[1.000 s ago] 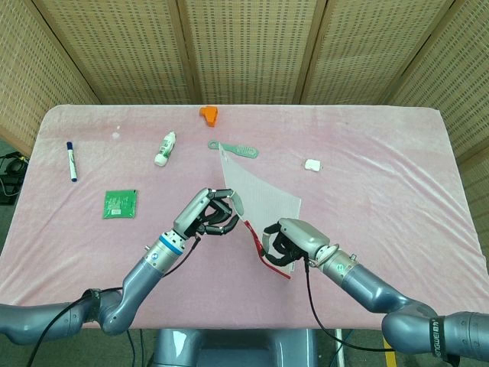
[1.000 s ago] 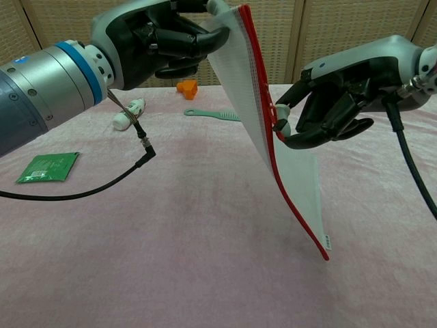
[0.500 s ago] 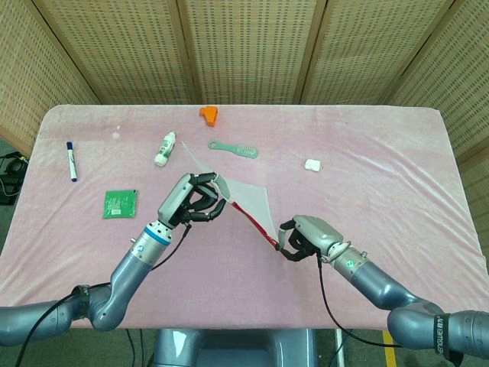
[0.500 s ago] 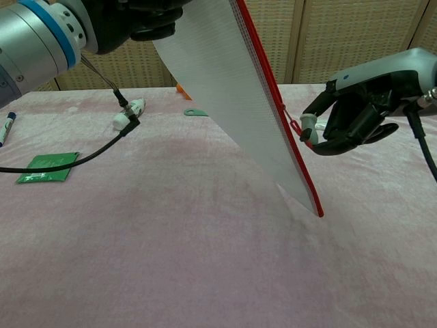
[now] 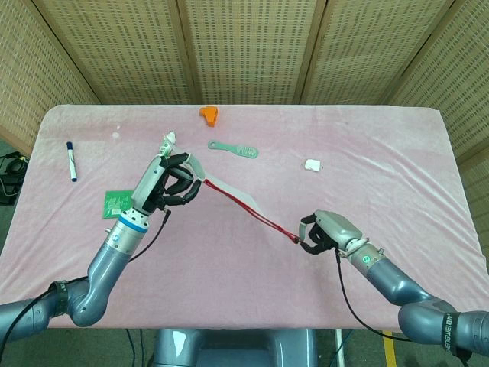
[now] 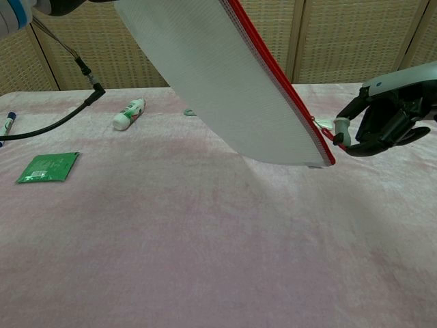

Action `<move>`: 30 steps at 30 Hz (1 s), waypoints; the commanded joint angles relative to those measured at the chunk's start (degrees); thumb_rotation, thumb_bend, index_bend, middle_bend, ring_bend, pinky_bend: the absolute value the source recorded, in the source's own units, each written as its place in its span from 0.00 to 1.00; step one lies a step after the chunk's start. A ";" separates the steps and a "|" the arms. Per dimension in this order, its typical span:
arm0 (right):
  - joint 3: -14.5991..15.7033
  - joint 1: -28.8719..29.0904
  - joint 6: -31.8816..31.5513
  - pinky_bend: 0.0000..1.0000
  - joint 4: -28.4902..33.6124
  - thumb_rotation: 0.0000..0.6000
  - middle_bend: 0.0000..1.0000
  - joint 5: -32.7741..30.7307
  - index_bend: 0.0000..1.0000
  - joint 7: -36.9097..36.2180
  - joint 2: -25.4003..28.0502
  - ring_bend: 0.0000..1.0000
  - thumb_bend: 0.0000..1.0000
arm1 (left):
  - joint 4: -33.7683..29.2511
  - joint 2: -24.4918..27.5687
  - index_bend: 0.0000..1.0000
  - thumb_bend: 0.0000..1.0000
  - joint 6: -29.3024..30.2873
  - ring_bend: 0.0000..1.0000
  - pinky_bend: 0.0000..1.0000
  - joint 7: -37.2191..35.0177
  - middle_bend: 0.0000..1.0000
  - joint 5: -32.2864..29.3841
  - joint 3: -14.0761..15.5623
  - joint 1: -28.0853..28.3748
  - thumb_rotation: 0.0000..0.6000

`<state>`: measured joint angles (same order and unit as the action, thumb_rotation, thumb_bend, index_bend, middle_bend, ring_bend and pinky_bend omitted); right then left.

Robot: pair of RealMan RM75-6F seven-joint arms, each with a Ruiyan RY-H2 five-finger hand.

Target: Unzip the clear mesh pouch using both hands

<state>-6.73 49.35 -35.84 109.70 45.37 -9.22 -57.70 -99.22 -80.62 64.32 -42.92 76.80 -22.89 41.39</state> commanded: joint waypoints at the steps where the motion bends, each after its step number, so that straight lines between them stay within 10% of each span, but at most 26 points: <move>1: 0.06 -0.57 0.47 1.00 -0.83 1.00 1.00 0.33 0.83 -0.54 0.13 0.94 0.87 | 0.01 0.58 0.89 0.74 0.39 0.89 1.00 -0.53 1.00 0.14 0.13 -0.48 1.00; 30: -0.74 -4.29 4.23 1.00 -5.66 1.00 1.00 4.37 0.82 -4.47 -0.73 0.94 0.87 | 0.83 3.65 0.88 0.74 0.17 0.89 1.00 -4.40 1.00 -0.70 -0.58 -1.21 1.00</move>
<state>-7.46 45.07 -31.61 104.05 49.74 -13.68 -58.42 -98.41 -76.95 64.47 -47.28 76.07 -23.49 40.20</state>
